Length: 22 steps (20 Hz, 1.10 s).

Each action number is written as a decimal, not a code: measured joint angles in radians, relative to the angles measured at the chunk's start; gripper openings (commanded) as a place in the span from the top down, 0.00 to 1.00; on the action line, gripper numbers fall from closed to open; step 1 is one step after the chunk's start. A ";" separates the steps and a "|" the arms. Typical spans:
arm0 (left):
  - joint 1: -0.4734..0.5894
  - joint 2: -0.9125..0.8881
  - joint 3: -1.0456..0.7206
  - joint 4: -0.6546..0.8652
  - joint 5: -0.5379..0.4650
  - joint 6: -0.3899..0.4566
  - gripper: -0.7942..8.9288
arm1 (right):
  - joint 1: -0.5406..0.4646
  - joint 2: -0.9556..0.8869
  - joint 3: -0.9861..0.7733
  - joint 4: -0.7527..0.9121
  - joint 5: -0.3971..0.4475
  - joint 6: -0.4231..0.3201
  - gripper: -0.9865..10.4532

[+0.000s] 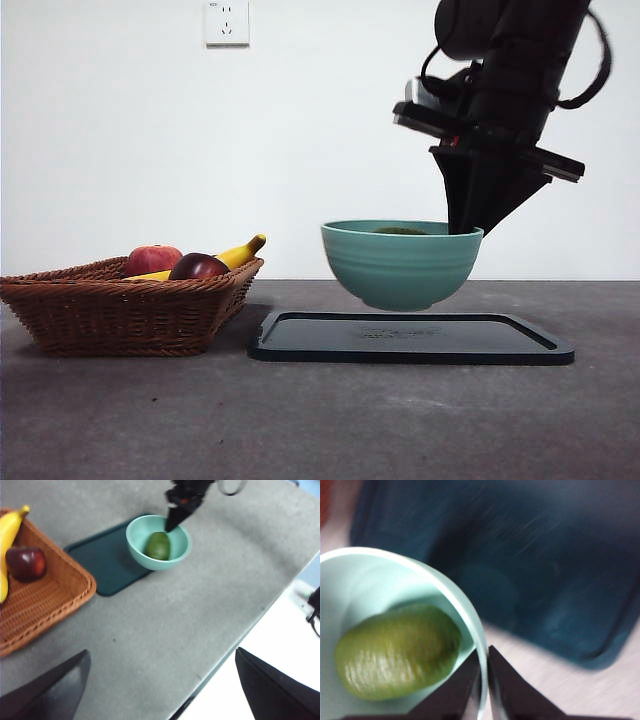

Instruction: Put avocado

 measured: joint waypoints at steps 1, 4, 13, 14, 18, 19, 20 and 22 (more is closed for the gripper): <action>0.000 0.000 0.000 0.007 0.000 0.000 0.44 | -0.021 0.049 0.055 -0.022 0.002 -0.008 0.91; 0.000 0.000 0.000 0.014 0.000 0.000 0.44 | -0.058 0.173 0.196 -0.029 0.002 -0.022 0.91; 0.000 0.000 0.000 0.014 0.000 0.000 0.44 | -0.072 0.319 0.266 -0.029 0.000 -0.026 0.80; 0.000 0.000 0.000 0.014 0.000 0.000 0.44 | -0.071 0.319 0.266 -0.029 0.000 -0.026 0.76; 0.000 0.000 0.000 0.014 0.000 0.000 0.44 | -0.076 0.319 0.273 -0.050 0.009 -0.026 0.64; 0.000 0.000 0.000 0.014 0.000 0.000 0.44 | -0.079 0.319 0.299 -0.082 0.032 -0.027 0.64; 0.000 0.000 0.000 0.014 0.000 0.000 0.44 | -0.082 0.317 0.345 -0.114 0.060 -0.034 0.62; 0.000 0.000 0.000 0.014 0.000 0.000 0.44 | -0.084 0.297 0.425 -0.187 0.098 -0.049 0.51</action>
